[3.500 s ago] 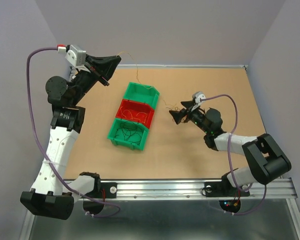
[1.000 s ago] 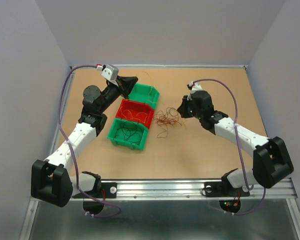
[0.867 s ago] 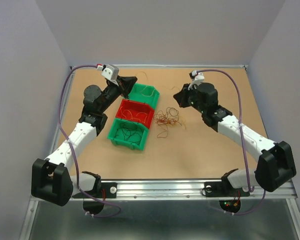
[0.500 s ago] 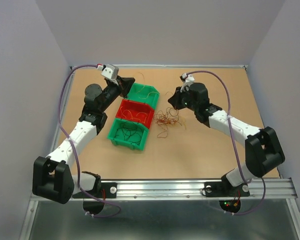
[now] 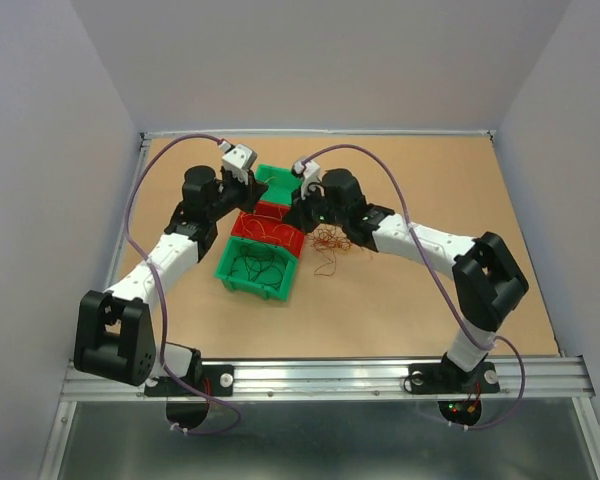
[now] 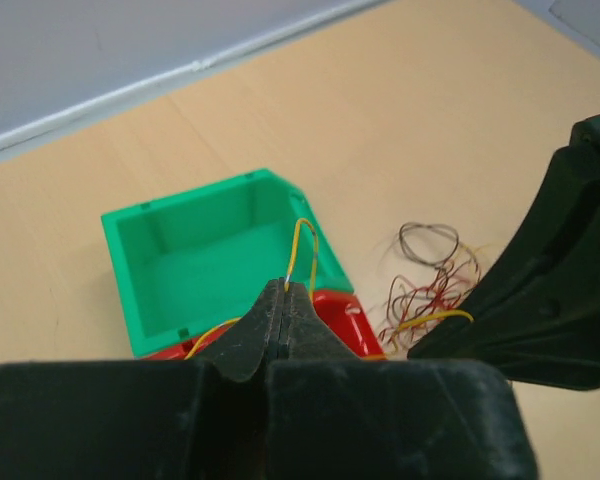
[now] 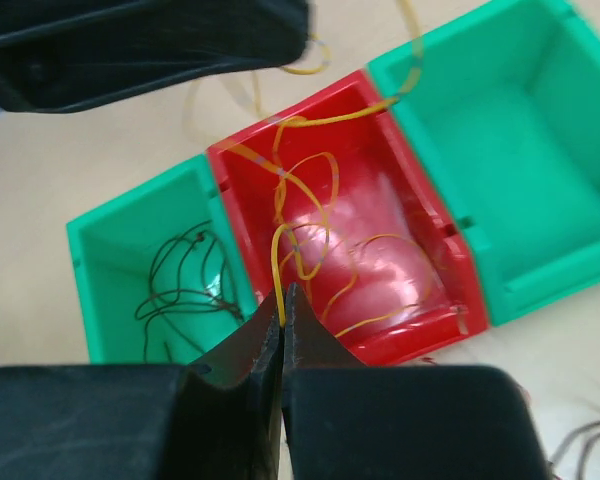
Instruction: Untangle the cables
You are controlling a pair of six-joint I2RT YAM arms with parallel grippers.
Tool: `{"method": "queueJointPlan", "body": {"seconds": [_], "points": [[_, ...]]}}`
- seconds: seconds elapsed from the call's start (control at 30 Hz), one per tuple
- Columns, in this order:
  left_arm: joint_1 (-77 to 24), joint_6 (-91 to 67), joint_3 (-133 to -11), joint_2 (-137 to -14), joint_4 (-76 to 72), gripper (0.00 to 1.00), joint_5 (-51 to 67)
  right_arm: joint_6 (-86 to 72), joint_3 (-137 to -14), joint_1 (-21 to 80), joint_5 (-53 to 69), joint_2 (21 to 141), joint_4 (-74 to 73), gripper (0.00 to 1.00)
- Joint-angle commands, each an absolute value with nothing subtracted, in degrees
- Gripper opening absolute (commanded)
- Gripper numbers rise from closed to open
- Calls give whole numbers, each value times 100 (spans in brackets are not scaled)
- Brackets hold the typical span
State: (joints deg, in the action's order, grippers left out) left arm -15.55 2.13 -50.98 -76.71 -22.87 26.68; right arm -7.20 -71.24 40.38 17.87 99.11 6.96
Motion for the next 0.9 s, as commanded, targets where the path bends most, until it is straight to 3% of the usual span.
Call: {"method": "queueJointPlan", "body": {"seconds": [0.0, 0.43, 0.77, 0.83, 0.87], "points": [[-1556, 931, -4861, -7523, -2083, 0, 2725, -492, -7286, 4289, 1846, 10142, 686, 1], [-1679, 1230, -5186, -8324, -1362, 0, 2523, -184, -7963, 4307, 1169, 11768, 1518, 1], [-1600, 1239, -5299, -8376, -1310, 0, 2329, -352, -7664, 4289, 1521, 12234, 2698, 1], [-1530, 1230, -5291, -8350, -1318, 0, 2364, -360, -7717, 4280, 1433, 12313, 2663, 7], [-1529, 1257, -5265, -8324, -1327, 0, 2347, -369, -7673, 4272, 1398, 12313, 2663, 21]]}}
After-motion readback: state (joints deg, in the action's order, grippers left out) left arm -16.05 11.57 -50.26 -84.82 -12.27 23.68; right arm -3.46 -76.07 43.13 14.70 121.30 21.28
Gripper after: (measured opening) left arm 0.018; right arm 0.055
